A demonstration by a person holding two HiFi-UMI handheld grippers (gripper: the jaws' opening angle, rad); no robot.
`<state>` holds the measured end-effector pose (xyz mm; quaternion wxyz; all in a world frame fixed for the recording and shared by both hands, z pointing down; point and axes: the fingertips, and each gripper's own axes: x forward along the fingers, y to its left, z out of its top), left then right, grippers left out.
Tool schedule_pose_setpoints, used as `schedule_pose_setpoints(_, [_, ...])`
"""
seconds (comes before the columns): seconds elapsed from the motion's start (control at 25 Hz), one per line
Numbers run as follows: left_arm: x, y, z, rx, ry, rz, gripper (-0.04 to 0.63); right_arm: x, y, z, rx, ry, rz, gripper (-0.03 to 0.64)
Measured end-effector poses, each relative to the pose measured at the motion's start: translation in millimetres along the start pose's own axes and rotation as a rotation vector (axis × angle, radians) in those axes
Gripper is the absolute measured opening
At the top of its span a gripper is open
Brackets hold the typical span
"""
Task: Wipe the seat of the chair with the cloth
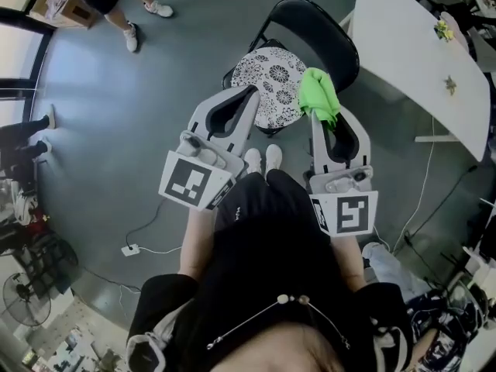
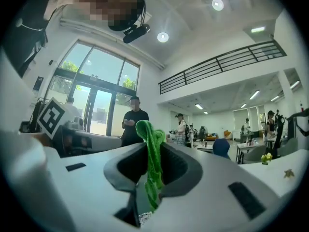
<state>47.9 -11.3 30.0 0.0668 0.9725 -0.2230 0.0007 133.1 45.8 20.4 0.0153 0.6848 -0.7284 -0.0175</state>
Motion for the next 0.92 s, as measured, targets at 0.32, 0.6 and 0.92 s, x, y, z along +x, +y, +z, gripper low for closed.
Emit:
schedule_pose_setpoints(0.32, [1,-21,37,0.101,-0.065,0.015,0.006,-11,-32,32,-0.069,-0.073,-0.088,0.081])
schedule_pose_setpoints(0.6, [-4,-8,48,0.130,-0.075,0.039,0.006,-6,-34,40,-0.096,-0.086,-0.105,0.081])
schedule_pose_setpoints(0.92, [2,-8,52,0.136,-0.087,0.021,0.006,-2,-40,40,-0.103,-0.075,-0.118,0.081])
